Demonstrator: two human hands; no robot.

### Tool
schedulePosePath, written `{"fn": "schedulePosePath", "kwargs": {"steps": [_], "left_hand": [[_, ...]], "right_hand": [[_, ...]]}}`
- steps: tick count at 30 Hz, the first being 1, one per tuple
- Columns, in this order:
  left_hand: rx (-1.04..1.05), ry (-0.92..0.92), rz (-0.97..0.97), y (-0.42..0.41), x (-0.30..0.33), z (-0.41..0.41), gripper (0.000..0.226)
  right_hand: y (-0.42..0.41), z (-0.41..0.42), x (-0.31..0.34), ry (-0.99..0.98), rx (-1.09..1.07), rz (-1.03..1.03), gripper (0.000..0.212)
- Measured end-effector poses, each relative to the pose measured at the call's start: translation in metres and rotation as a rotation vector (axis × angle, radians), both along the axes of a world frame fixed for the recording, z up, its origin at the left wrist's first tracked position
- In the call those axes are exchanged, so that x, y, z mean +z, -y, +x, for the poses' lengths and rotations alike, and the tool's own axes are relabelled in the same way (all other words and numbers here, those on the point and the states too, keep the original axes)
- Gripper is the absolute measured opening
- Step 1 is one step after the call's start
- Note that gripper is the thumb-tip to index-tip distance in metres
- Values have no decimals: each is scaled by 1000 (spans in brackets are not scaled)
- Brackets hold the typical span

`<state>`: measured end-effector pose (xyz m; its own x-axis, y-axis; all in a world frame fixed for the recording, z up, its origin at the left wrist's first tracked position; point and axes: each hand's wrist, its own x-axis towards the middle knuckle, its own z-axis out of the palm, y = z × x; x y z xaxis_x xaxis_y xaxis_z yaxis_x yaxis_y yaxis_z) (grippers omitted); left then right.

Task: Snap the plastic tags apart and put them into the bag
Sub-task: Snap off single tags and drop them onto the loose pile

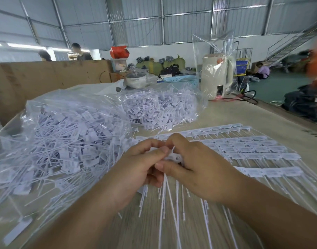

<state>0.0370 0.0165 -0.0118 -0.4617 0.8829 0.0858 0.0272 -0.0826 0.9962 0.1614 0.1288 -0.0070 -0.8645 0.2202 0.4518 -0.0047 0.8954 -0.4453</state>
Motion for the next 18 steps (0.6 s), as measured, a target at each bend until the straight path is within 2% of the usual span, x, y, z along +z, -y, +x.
{"fn": "schedulePosePath", "kwargs": {"steps": [8, 12, 15, 18], "left_hand": [[-74, 104, -30, 2, 2, 5, 37], [-53, 13, -51, 3, 2, 2, 38], [-10, -18, -16, 2, 1, 0, 16], [26, -29, 33, 2, 2, -5, 11]], "right_hand": [[2, -2, -3, -73, -13, 26, 33], [1, -3, -4, -43, 1, 6, 40], [-2, -1, -3, -42, -32, 31, 48], [-7, 2, 0, -6, -88, 40, 43]]}}
